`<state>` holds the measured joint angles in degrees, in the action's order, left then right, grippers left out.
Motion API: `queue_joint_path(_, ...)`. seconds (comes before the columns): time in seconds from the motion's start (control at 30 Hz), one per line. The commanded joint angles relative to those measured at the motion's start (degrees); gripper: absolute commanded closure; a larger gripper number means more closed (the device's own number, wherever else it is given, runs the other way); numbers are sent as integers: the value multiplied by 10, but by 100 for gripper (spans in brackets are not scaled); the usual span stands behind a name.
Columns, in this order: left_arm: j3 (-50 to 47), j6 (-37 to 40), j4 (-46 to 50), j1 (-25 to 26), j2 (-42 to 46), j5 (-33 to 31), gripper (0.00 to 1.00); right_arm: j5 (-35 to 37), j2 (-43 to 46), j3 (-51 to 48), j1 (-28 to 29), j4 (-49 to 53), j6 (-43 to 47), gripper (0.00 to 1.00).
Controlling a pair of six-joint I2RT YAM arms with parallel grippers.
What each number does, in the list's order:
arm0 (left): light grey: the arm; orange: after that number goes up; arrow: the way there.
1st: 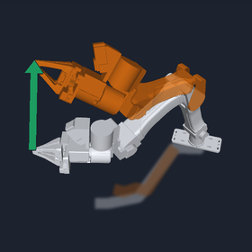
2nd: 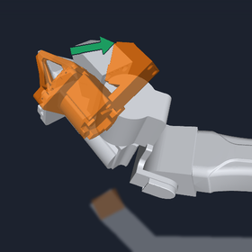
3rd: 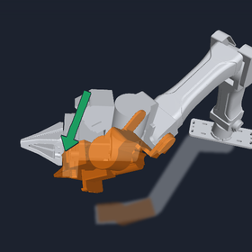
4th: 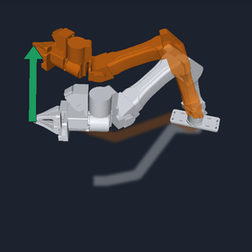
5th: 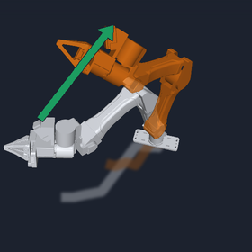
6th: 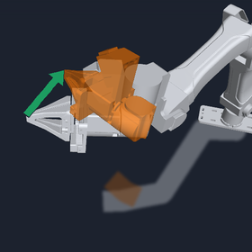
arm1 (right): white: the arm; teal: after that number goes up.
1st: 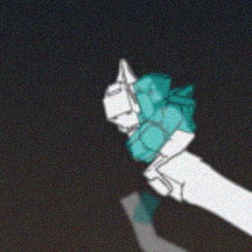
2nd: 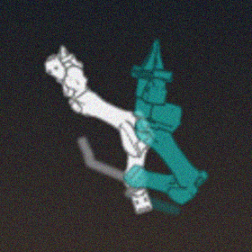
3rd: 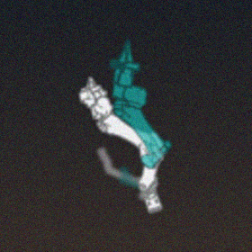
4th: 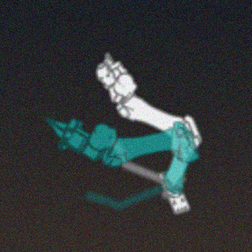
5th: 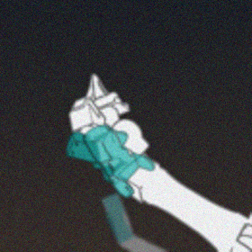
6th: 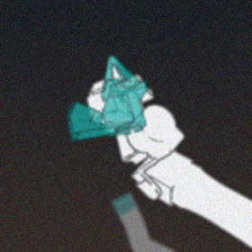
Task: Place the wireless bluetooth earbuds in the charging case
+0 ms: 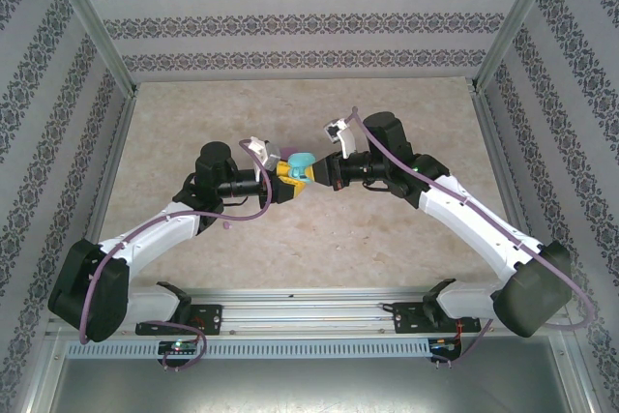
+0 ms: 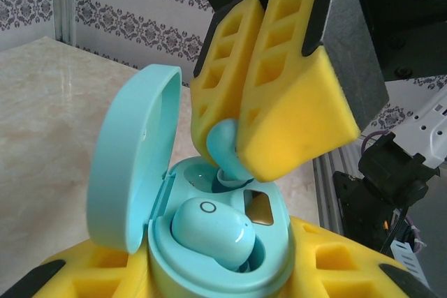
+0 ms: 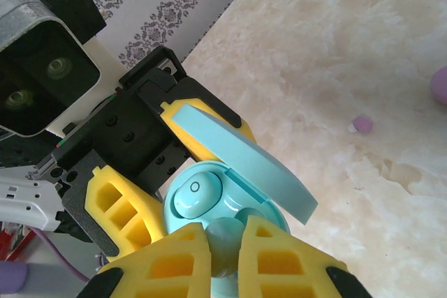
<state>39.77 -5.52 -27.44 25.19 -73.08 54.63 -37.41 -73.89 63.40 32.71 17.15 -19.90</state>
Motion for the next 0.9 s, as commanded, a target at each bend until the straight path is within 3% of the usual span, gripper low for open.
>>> queue_joint_path(0.0,13,-8,-38,8,7,19,87,-4,-8,13,-6,13,14,93)
queue_joint_path(0.13,15,-7,-37,8,7,18,87,-15,-8,11,-5,11,15,91)
queue_joint_path(0.43,20,-6,-37,9,4,18,87,-14,-6,15,-4,17,18,74)
queue_joint_path(0.87,22,-6,-36,9,4,17,87,-6,-11,26,-4,28,17,69)
